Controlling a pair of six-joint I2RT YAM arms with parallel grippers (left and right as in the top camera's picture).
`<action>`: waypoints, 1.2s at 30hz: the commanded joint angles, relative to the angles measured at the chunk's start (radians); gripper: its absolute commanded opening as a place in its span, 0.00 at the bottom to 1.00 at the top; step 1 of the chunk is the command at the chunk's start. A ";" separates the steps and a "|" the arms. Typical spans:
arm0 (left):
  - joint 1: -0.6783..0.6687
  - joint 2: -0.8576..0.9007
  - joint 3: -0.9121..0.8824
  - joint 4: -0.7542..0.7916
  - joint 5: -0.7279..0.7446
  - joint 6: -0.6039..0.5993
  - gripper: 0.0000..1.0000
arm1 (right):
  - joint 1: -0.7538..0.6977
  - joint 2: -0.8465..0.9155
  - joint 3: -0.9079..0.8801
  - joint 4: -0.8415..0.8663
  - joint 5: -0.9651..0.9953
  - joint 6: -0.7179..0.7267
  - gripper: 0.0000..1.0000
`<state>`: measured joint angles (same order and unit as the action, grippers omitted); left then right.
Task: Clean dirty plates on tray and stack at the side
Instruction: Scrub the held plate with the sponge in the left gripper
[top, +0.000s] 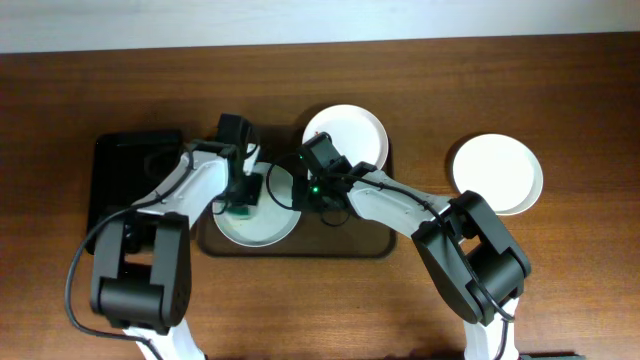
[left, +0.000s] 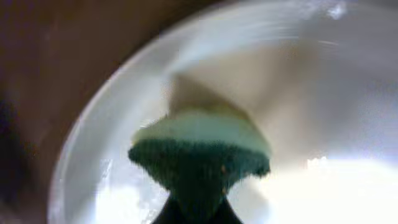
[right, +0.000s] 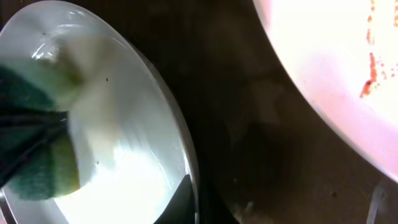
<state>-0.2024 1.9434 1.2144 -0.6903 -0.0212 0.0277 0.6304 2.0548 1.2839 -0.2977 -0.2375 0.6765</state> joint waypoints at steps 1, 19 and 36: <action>-0.007 0.103 -0.142 0.090 0.267 0.079 0.01 | -0.011 0.018 0.008 0.000 0.008 -0.003 0.04; -0.006 0.102 -0.146 -0.159 -0.285 -0.621 0.01 | -0.011 0.018 0.008 -0.001 0.007 -0.003 0.04; 0.014 0.102 -0.146 0.115 -0.044 -0.317 0.00 | -0.011 0.018 0.008 -0.001 0.008 -0.003 0.04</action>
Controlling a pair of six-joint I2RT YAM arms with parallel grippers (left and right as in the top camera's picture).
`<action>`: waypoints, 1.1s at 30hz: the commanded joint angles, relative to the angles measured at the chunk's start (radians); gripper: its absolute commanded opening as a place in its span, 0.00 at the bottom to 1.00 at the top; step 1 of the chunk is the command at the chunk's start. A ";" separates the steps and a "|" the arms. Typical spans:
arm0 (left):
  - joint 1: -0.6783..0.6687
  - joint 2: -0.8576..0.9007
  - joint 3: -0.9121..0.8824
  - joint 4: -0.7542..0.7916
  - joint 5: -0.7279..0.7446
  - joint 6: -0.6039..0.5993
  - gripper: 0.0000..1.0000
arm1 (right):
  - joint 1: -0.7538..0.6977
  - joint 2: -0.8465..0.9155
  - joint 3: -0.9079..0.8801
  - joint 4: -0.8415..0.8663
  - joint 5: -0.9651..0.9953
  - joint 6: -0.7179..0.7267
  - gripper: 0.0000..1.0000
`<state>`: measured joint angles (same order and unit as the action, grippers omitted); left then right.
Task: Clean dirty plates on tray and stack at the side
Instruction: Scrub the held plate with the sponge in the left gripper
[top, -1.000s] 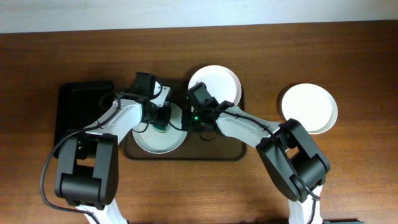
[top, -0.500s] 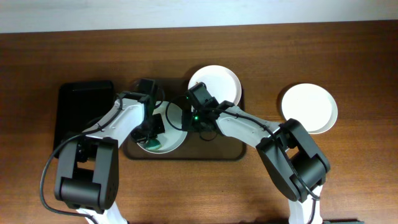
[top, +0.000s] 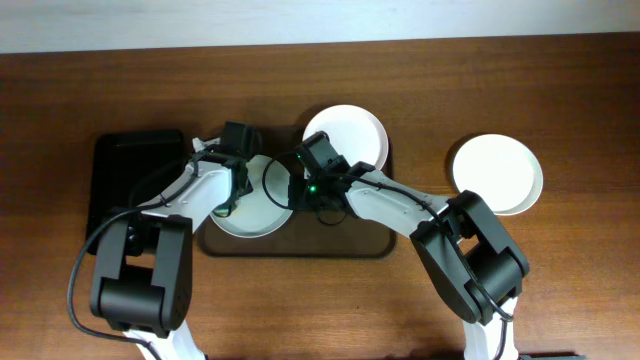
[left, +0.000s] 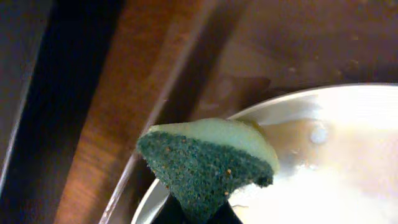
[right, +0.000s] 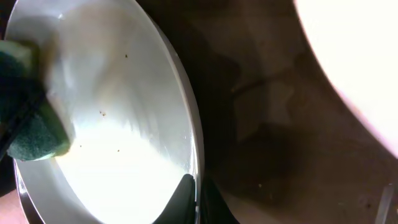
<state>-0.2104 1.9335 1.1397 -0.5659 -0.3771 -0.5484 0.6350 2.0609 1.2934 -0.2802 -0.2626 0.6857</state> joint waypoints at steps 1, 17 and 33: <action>0.023 0.112 -0.071 -0.009 0.380 0.333 0.01 | -0.015 0.012 -0.002 -0.018 0.033 -0.012 0.04; 0.023 0.112 -0.071 -0.156 0.834 0.774 0.01 | -0.015 0.012 -0.002 -0.018 0.033 -0.012 0.04; 0.076 0.112 -0.071 0.139 0.440 0.400 0.01 | -0.015 0.012 -0.002 -0.018 0.029 -0.013 0.04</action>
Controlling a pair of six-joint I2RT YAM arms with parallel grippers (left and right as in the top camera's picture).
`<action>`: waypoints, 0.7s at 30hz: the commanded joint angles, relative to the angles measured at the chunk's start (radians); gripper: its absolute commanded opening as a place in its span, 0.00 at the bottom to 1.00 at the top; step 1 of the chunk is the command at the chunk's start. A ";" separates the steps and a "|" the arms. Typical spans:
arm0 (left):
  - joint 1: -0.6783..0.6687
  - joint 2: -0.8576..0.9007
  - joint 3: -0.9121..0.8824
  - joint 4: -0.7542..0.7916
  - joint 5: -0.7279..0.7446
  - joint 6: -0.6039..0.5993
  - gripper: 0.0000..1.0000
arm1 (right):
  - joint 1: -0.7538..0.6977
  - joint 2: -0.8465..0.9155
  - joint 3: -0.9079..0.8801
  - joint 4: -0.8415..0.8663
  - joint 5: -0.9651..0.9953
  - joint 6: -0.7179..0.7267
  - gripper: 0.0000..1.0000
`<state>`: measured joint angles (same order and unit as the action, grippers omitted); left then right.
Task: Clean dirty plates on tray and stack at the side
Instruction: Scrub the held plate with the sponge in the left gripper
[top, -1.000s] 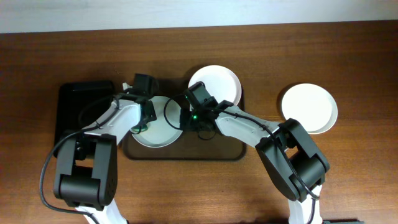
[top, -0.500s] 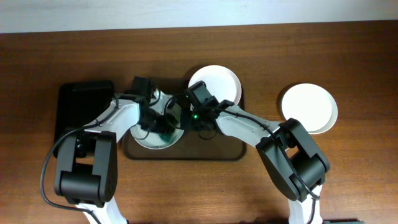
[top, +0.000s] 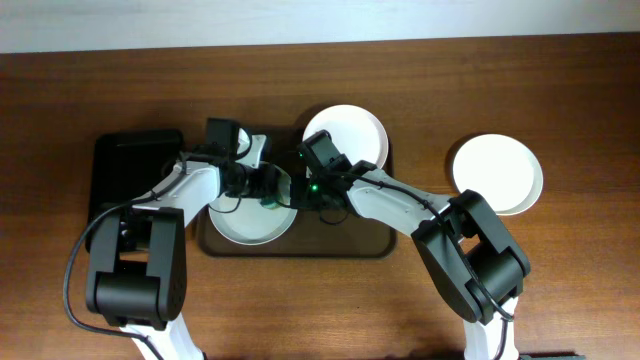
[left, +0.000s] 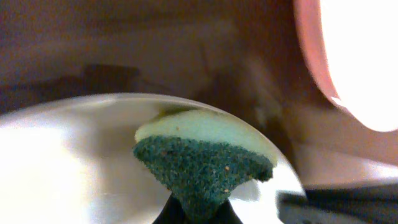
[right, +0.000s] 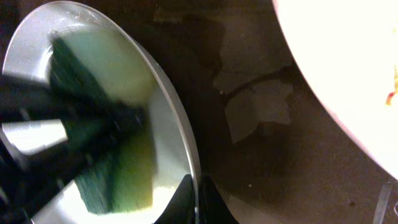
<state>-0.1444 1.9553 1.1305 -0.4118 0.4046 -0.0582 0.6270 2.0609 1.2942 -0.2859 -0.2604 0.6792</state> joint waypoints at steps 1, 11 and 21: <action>0.010 0.090 -0.062 -0.019 -0.374 -0.110 0.00 | -0.007 0.012 -0.003 -0.013 0.027 -0.006 0.04; 0.010 0.090 -0.062 -0.409 -0.512 -0.248 0.01 | -0.007 0.012 -0.003 -0.013 0.027 -0.006 0.04; 0.010 0.090 -0.062 -0.196 -0.026 0.107 0.01 | -0.007 0.012 -0.003 -0.013 0.027 -0.006 0.04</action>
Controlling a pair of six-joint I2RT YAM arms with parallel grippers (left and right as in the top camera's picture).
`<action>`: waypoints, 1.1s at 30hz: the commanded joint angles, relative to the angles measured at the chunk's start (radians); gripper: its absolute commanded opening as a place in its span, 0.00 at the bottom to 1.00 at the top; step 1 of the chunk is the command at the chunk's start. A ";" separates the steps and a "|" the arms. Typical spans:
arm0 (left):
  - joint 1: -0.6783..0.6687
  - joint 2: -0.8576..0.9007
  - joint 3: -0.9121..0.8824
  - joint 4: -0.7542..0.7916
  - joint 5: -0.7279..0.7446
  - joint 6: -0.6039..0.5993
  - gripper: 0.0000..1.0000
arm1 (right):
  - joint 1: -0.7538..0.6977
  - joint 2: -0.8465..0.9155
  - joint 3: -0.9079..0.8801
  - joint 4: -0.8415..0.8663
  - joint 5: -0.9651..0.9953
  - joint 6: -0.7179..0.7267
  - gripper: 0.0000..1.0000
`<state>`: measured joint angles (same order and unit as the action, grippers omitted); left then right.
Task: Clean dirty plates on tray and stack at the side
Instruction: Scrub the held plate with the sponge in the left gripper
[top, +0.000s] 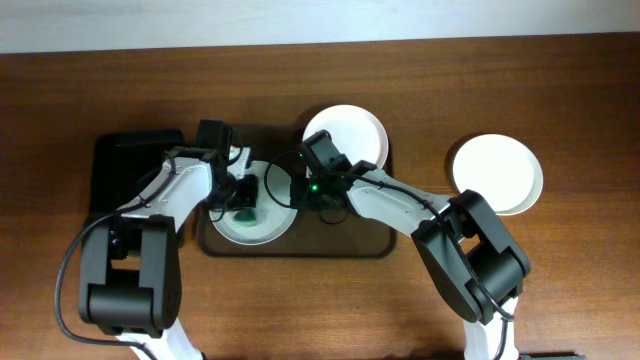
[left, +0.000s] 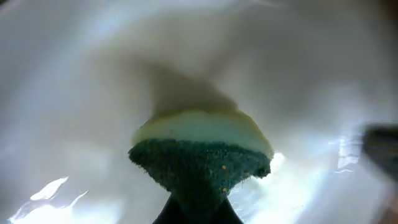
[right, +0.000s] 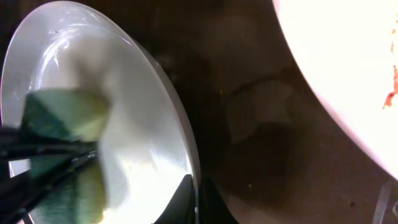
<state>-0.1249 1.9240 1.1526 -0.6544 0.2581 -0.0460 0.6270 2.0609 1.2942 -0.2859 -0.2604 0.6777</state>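
A white plate (top: 262, 226) lies on the left of the dark tray (top: 340, 245). My left gripper (top: 243, 203) is shut on a green and yellow sponge (left: 200, 155) pressed onto the plate's inside (left: 81, 93). The sponge (right: 62, 118) also shows in the right wrist view, on the plate (right: 149, 149). My right gripper (right: 194, 193) is shut on that plate's right rim (top: 296, 194). A second white plate (top: 352, 130) with red specks (right: 390, 93) sits at the tray's back right.
A white plate (top: 497, 173) rests on the wooden table to the right of the tray. A black rectangular pad (top: 125, 170) lies left of the tray. Both arms cross over the tray's middle.
My left gripper has moved with the sponge from the plate's right edge, near the right gripper, to the middle of the plate. The right gripper still pinches the rim.
The sponge was first on the plate's inner left part, then at its far left rim by the tray edge, then at its right edge, and now at its middle. All the while my right gripper held the plate's right rim.
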 joint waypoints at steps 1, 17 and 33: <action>-0.009 0.122 -0.084 0.067 0.115 0.095 0.00 | -0.007 0.012 -0.003 -0.013 0.027 -0.005 0.04; 0.160 0.122 -0.084 -0.071 -0.303 -0.376 0.01 | -0.007 0.012 -0.003 -0.013 0.024 -0.008 0.04; 0.158 0.122 -0.084 0.036 0.202 0.121 0.01 | -0.007 0.012 -0.003 -0.012 0.024 -0.008 0.04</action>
<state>0.0391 1.9476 1.1332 -0.6979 0.5137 -0.0013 0.6334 2.0609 1.2942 -0.2874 -0.2787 0.6727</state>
